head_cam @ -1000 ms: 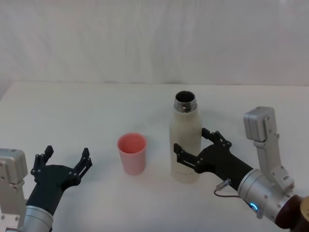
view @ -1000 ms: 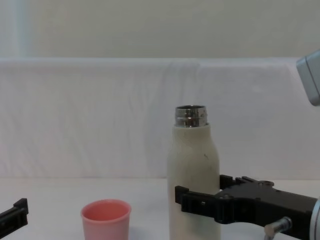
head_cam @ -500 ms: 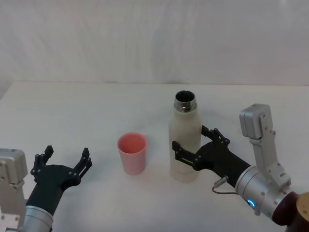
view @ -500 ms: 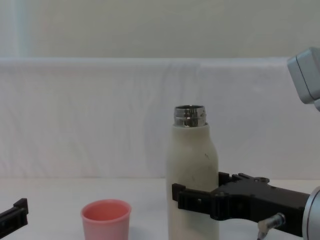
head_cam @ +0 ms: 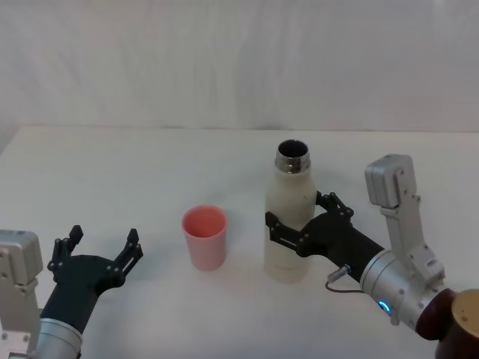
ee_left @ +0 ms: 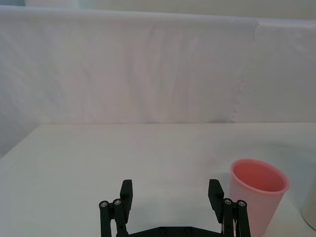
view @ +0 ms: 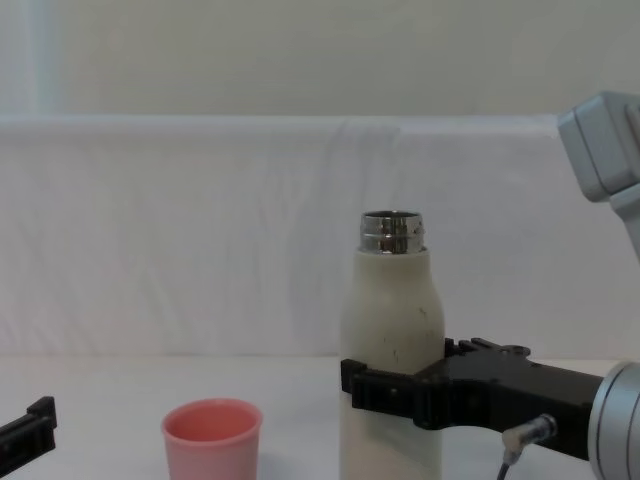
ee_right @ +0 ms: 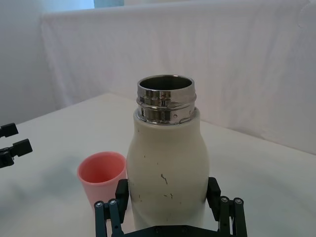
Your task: Grasp the thermos with one hand and pour water into the cup lid.
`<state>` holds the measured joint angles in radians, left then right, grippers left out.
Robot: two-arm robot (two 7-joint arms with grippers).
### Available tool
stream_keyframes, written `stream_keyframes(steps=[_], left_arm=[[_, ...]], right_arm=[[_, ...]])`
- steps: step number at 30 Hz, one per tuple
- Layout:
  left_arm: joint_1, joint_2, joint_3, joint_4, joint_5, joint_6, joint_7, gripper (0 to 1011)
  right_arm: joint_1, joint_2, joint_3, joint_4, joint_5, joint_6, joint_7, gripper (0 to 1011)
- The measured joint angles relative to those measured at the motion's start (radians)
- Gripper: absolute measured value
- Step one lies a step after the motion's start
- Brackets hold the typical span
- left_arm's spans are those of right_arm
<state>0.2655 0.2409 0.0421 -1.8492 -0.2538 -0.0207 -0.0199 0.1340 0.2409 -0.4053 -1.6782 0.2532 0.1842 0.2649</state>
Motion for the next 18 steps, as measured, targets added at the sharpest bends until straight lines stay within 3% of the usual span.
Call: stream_keyframes(steps=[18], left_arm=[[0.0, 0.0, 0.0, 0.0, 0.0, 0.0, 0.0, 1001]], right_arm=[[0.036, -0.034, -0.006, 0.061, -0.019, -0.002, -0.002, 1001]])
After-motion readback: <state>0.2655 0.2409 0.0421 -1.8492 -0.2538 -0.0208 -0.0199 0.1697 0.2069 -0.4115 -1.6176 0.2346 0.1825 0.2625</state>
